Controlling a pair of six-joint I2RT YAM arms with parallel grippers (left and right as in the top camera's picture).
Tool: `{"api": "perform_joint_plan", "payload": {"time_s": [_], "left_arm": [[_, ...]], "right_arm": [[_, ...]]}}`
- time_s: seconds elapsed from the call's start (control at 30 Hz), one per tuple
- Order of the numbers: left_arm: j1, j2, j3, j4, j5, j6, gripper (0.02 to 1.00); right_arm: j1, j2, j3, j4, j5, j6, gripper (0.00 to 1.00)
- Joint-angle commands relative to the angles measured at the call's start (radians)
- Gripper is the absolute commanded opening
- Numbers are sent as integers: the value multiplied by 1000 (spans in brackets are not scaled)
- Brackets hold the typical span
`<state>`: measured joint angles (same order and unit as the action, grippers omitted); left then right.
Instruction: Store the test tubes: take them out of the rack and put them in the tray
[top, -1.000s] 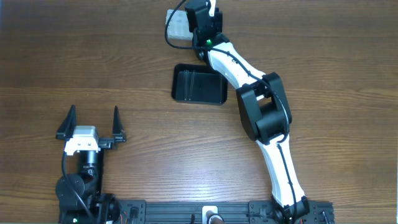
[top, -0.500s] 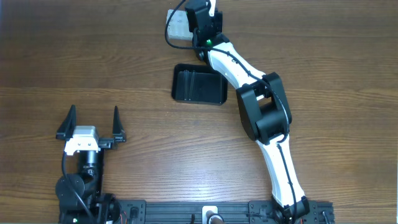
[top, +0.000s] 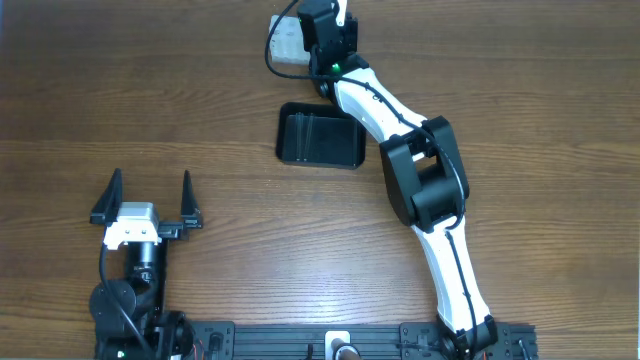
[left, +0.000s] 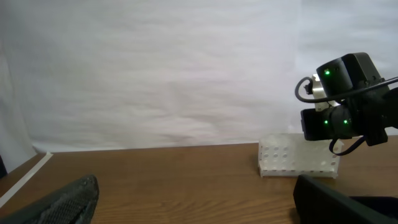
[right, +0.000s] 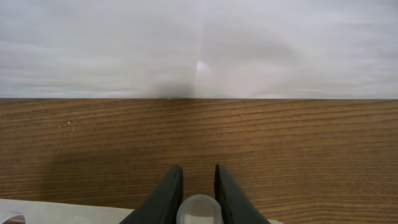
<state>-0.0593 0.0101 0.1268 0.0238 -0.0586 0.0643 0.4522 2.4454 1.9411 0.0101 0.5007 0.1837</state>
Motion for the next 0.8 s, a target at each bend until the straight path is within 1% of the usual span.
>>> {"api": "perform_joint_plan", "payload": {"time_s": [0.03,0.53,0.7,0.8], "left_arm": [[5,-7,-3,4,11,14,1000],[5,-7,-3,4,11,14,1000],[5,-7,-3,4,11,14,1000],[5,-7,-3,4,11,14,1000]], "right_arm": [[-6,15,21,10,13,2,161],[10,-36,22,9,14,0,115],[19,-83,22,7,22,-45,99],[21,-117,22,-4,24,-51,93]]}}
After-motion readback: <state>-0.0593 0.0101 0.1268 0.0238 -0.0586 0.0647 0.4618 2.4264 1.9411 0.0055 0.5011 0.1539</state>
